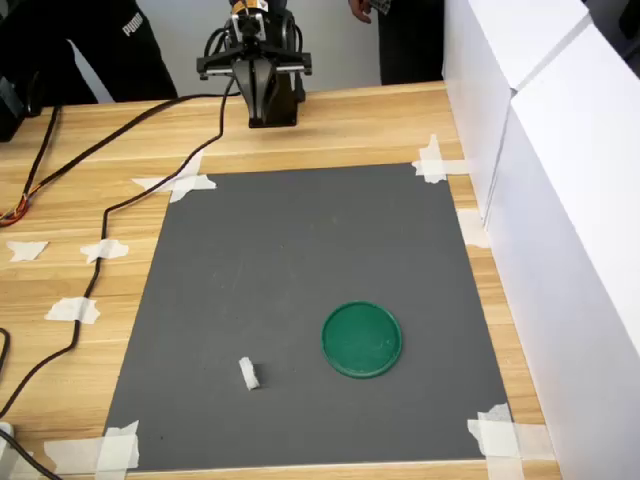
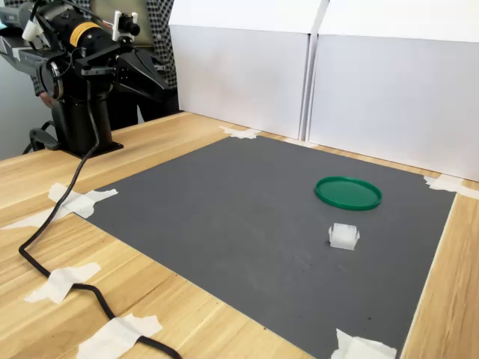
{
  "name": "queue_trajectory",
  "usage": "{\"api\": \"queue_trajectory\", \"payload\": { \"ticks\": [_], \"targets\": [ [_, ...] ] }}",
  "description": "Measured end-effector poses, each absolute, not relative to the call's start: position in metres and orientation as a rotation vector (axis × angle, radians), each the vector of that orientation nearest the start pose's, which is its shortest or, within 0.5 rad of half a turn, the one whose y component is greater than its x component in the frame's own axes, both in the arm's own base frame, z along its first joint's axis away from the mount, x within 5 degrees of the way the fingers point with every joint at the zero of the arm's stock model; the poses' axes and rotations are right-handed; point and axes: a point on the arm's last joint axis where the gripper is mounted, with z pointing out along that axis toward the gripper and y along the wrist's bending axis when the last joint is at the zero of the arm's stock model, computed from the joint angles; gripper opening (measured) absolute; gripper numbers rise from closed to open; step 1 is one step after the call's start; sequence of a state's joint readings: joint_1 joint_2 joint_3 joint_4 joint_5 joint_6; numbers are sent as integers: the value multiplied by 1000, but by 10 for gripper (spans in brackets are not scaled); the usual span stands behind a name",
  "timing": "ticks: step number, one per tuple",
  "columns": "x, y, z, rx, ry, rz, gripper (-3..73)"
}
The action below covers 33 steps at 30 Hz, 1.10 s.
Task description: Grasp a white terminal and put it on the green lid.
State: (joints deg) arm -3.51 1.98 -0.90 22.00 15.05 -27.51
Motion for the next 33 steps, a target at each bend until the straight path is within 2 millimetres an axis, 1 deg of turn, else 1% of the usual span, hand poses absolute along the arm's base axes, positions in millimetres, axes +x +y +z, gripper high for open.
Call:
{"api": "queue_trajectory", "payload": {
  "ticks": [22,26,29,33],
  "targets": [
    [57,5,194,-115,1743,-41,-16],
    [59,5,195,-116,1764,-37,-16],
    [61,6,204,-122,1779,-32,-16],
    [65,7,222,-161,1826,-42,-16]
  ]
}}
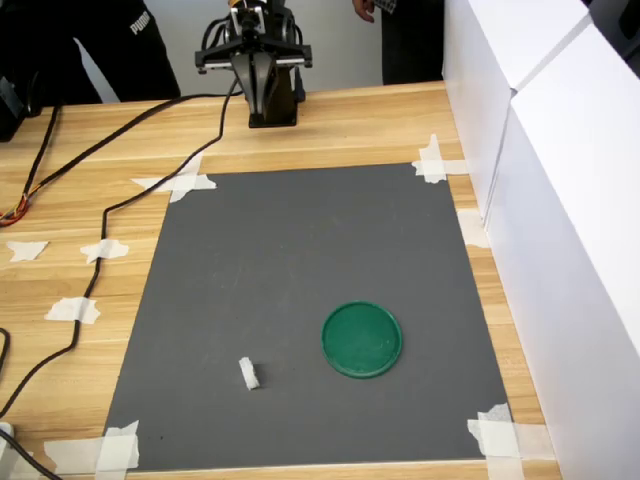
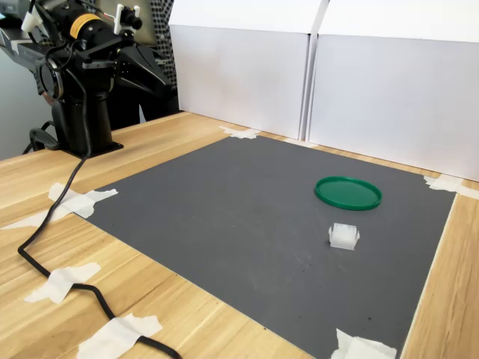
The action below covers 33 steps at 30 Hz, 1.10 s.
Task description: Grasp a white terminal and put it on the green lid.
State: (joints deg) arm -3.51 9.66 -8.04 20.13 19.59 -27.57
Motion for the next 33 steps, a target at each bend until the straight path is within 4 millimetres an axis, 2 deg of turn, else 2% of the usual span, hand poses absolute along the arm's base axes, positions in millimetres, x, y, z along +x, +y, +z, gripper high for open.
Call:
{"api": "queue_trajectory", "payload": {
  "ticks": [8,13,20,25,29,33],
  "targets": [
    [87,4,258,-309,2023,-122,-16],
    [105,5,275,-349,2164,-82,-16],
    [129,5,289,-409,2365,-18,-16],
    [162,3,301,-437,2477,13,-16],
    [195,0,299,-456,2586,28,-12],
    [224,-2,296,-477,2638,30,43]
  ]
}}
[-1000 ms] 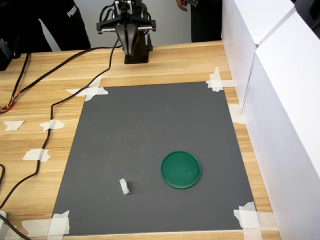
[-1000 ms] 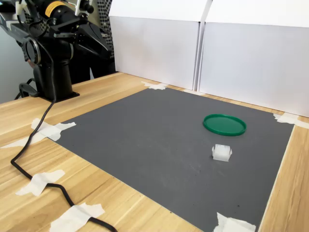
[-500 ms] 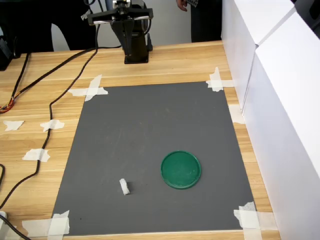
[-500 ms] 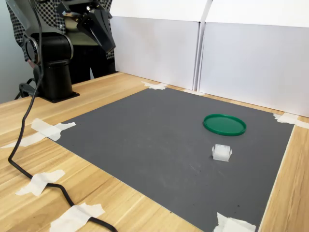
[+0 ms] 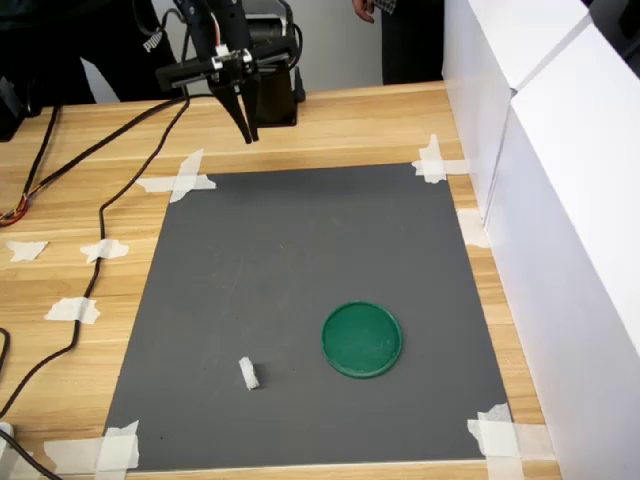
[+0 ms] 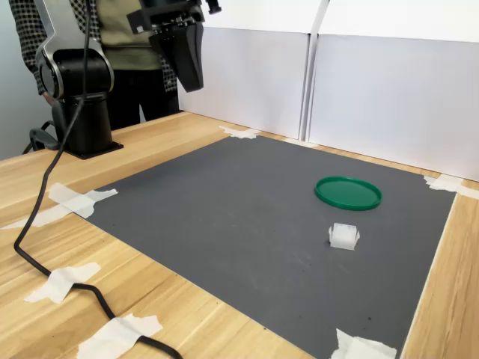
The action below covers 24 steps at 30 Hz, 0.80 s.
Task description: Grasp a white terminal and put it on the green lid.
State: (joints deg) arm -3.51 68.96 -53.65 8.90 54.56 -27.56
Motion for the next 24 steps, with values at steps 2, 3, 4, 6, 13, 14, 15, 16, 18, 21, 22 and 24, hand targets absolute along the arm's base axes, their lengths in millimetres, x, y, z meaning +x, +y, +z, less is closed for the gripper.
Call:
{"api": "queue_trajectory", "payload": {
  "ticks": [2,3,4,6,13,14,15,16,18,21,22,24],
  "targets": [
    [236,-4,294,-496,2652,23,91],
    [242,-4,294,-503,2652,19,126],
    [248,-5,294,-508,2657,13,165],
    [260,-7,293,-519,2667,-5,263],
    [301,-16,297,-579,2710,-98,600],
    [307,-17,299,-588,2715,-107,633],
    [312,-17,303,-592,2716,-113,660],
    [318,-18,307,-600,2716,-117,680],
    [328,-18,316,-602,2713,-118,702],
    [342,-19,328,-631,2717,-110,713],
    [346,-19,329,-652,2719,-103,713],
    [354,-18,329,-688,2716,-93,713]
  ]
}}
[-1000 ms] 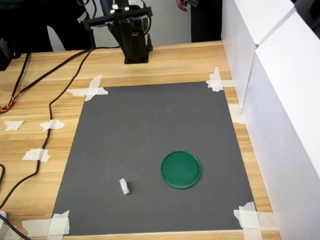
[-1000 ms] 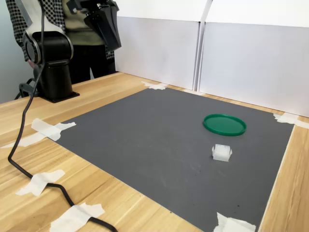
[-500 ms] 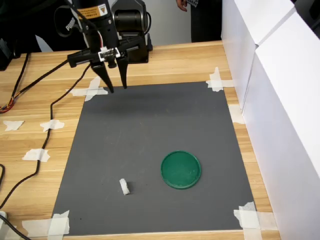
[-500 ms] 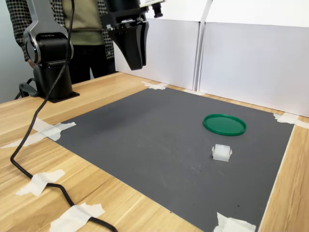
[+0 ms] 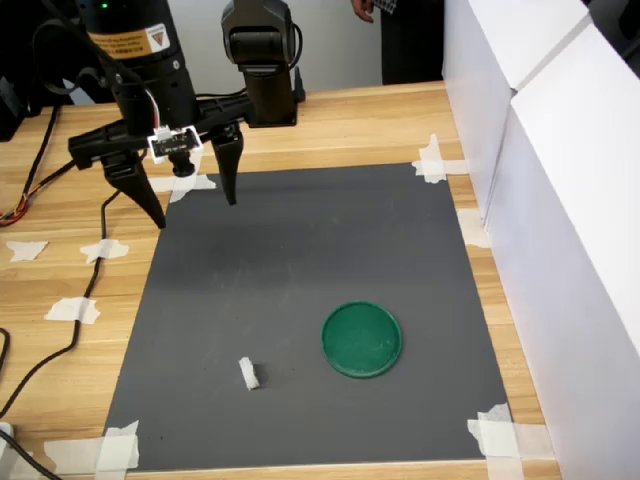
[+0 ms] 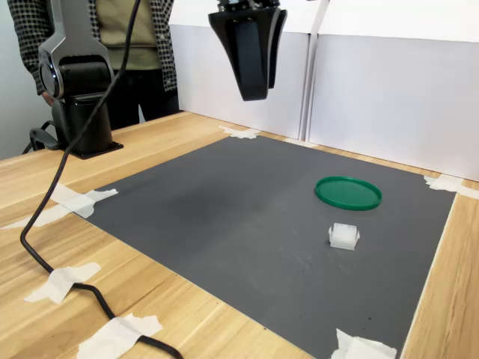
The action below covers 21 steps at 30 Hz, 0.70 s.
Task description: Grasp a white terminal and put it on the green lid.
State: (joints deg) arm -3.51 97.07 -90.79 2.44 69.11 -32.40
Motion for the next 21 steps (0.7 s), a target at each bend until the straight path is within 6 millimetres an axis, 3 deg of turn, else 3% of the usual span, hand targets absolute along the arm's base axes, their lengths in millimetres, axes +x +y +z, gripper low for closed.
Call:
{"api": "queue_trajectory", "payload": {
  "ticks": [12,21],
  "targets": [
    [392,-17,293,-818,2692,-73,703],
    [423,4,283,-822,2682,-108,702]
  ]
}}
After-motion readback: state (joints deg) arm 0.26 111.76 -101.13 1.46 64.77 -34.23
